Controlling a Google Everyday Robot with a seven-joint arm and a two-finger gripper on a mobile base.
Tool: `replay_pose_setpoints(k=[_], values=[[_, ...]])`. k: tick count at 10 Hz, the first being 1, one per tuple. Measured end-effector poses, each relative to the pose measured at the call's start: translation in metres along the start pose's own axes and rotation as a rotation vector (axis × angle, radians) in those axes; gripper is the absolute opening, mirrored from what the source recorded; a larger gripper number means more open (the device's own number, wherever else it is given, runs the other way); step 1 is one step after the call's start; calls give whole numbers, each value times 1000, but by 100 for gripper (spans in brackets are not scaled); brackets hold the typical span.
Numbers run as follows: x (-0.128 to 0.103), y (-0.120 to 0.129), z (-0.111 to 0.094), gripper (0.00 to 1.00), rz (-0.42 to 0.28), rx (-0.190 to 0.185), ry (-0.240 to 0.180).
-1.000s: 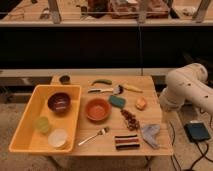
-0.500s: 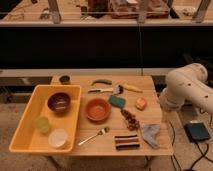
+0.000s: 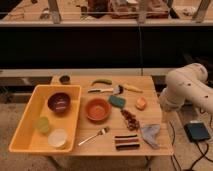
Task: Place towel in purple bowl
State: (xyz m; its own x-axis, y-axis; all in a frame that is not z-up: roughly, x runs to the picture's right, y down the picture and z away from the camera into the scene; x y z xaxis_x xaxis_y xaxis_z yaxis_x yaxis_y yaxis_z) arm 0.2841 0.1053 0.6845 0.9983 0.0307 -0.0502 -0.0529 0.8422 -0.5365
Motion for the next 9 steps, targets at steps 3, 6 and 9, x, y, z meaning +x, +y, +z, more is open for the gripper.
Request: replay_pose_setpoints(k=[3,6,9], values=[[3,1,0,65,-10,-24,8],[-1,-1,-1,65,-32,-87,-25],[0,-1,-1,65,-45,-127,-60]])
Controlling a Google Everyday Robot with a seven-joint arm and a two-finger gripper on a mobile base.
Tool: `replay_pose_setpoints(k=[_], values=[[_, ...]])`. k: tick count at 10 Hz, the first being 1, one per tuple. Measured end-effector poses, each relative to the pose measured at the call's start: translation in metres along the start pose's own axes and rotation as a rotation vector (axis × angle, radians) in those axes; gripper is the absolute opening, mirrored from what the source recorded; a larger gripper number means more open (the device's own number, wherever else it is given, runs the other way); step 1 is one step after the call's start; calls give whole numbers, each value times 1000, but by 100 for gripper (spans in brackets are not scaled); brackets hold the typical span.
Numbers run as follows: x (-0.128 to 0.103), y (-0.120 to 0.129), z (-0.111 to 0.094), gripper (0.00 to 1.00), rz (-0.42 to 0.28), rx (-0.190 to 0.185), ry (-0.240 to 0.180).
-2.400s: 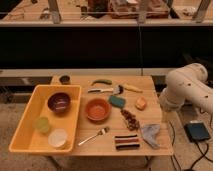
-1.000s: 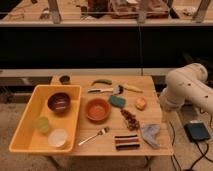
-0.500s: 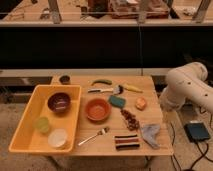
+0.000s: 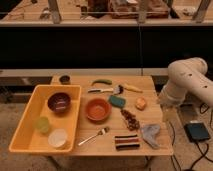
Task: Place towel in purple bowl
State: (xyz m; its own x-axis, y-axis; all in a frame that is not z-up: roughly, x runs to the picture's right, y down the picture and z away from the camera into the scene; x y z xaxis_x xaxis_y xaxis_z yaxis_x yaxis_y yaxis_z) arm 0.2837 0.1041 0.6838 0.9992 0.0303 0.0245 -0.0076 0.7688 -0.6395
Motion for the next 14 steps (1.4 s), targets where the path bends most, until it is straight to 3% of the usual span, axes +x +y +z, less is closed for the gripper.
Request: replay_pose_setpoints(k=[10,12,14], values=[[1,1,1,65,1,-2,0],[4,7,7,65,-19,38,-33],[10,22,31,65,-38,71,-79]])
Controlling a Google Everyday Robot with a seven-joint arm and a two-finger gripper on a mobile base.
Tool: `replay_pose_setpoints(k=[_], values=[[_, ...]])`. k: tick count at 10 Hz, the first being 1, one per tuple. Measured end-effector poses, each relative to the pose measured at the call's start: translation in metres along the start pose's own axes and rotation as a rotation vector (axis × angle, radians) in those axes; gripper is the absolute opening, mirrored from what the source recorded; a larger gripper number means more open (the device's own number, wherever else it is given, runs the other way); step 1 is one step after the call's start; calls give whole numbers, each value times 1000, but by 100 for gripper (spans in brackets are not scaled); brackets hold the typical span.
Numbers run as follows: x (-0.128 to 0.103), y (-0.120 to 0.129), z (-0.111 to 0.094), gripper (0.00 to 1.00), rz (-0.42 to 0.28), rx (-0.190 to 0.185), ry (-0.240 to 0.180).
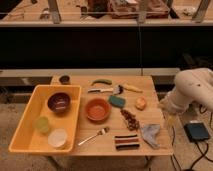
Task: Place towel in purple bowl
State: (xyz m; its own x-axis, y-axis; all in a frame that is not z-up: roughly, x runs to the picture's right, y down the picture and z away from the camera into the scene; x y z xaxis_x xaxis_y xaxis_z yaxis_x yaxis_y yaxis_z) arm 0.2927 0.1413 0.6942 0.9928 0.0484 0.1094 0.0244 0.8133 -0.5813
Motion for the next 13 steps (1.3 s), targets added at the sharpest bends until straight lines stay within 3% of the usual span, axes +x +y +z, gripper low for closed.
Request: replay_pose_setpoints(k=[4,7,13], values=[[7,14,51,65,5,-35,-34],[2,14,70,65,1,-74,-54],[-14,10,102,65,-33,-134,-56]])
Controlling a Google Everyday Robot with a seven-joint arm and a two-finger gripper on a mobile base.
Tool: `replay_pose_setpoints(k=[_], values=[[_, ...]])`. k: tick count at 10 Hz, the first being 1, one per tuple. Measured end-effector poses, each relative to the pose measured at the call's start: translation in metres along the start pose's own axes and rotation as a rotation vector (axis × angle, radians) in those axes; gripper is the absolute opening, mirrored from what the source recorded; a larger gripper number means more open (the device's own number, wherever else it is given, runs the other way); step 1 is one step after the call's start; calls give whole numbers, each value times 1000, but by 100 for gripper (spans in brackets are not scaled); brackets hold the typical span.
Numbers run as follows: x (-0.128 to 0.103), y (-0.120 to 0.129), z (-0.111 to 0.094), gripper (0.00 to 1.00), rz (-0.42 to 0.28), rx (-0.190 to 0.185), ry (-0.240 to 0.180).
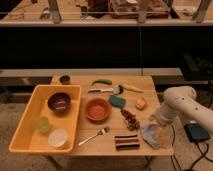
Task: Place towel in purple bowl
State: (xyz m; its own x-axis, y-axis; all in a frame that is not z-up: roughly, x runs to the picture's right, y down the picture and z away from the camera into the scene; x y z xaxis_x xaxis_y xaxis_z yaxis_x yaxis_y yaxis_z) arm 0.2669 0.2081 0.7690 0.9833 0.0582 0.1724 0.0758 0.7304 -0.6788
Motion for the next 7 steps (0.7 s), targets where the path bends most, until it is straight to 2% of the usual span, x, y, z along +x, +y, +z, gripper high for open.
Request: replay_pose_setpoints(k=[3,4,5,7], values=[[-4,0,22,65,-3,-36,-9],[-8,0,30,62,-12,-54,-16],[-11,1,35,57,-22,-66,-24],[-10,9,50,34,-31,-101,-48]])
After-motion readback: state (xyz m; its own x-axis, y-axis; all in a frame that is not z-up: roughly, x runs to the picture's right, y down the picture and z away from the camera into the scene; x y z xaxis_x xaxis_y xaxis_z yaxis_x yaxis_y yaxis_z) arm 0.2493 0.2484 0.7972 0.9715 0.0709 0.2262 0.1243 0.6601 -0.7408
